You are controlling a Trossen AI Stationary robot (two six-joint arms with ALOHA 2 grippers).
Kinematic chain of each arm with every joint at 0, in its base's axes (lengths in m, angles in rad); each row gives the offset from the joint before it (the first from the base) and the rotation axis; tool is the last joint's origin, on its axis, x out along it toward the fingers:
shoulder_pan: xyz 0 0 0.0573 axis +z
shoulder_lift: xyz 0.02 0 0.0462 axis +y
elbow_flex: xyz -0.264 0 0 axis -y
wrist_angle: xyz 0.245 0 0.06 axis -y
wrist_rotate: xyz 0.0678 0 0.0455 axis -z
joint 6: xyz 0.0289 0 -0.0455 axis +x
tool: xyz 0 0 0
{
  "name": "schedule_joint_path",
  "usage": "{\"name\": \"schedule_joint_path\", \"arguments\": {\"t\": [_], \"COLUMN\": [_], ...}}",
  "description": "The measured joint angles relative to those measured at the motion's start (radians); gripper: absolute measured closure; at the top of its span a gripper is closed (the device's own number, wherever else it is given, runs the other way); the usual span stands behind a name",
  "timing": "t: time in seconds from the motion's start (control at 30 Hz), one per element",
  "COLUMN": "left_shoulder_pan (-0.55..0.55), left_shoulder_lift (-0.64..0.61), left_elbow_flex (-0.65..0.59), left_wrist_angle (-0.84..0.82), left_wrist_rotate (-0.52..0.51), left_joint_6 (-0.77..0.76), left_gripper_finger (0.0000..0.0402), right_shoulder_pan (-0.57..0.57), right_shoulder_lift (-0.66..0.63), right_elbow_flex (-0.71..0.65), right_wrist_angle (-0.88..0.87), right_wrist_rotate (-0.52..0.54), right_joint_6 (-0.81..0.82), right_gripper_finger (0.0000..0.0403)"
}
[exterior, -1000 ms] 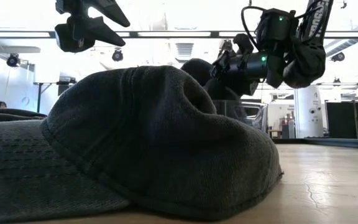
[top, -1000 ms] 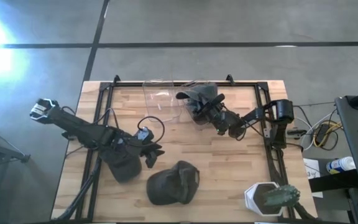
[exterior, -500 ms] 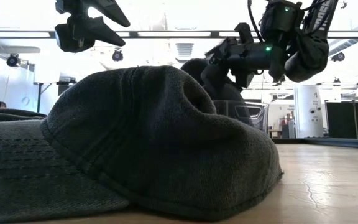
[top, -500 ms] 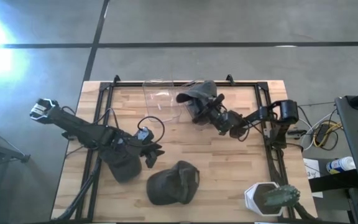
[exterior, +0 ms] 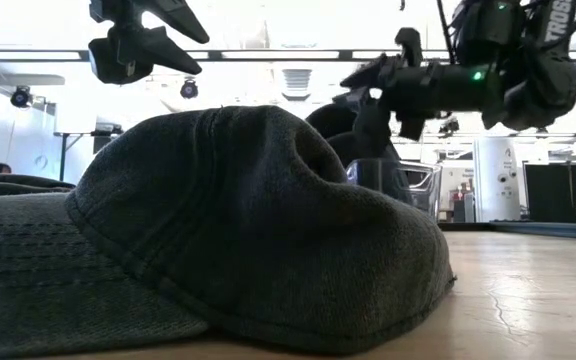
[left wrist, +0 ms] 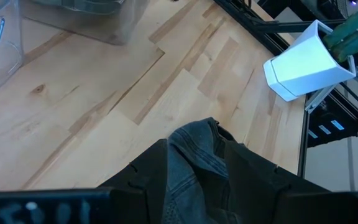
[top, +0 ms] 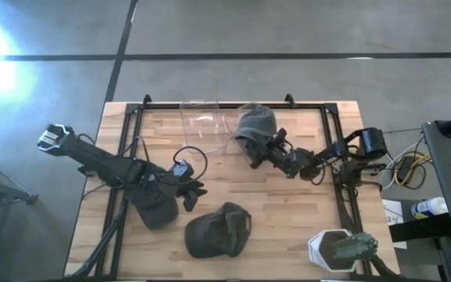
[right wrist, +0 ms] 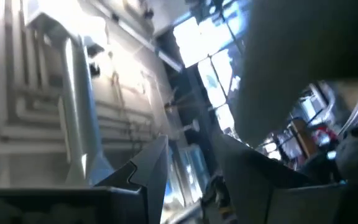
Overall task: Pick & Place hat
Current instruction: Put the gray cap into the right transparent bin, then put the bottom black cap into the left transparent bin
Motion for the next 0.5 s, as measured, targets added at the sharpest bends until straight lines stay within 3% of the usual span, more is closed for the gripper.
{"name": "schedule_joint_path", "arguments": {"t": [0.3,0.4,0.5], "left_shoulder_pan": [0.000,0.000,0.000], "left_shoulder_lift": [0.000,0.000,-0.001], "left_elbow_flex": [0.000,0.000,0.000], "left_wrist_angle": [0.001,0.000,-0.009], "left_wrist_rotate": [-0.018,-0.026,0.037], "left_joint_6": [0.023,0.026,0.065], "left_gripper_finger": [0.0248,0.0248,0.0248], "right_shoulder_pan": [-0.001,-0.020,-0.028], "right_shoulder_lift": [-0.148,-0.195,-0.257], "right_elbow_flex": [0.027,0.032,0.046], "right_wrist_angle": [-0.037,-0.120,-0.319], "right_wrist_rotate": [-0.196,-0.367,-0.551], "right_joint_6": [-0.221,-0.400,-0.555], "right_gripper_finger": [0.0261,0.0261,0.0262]}}
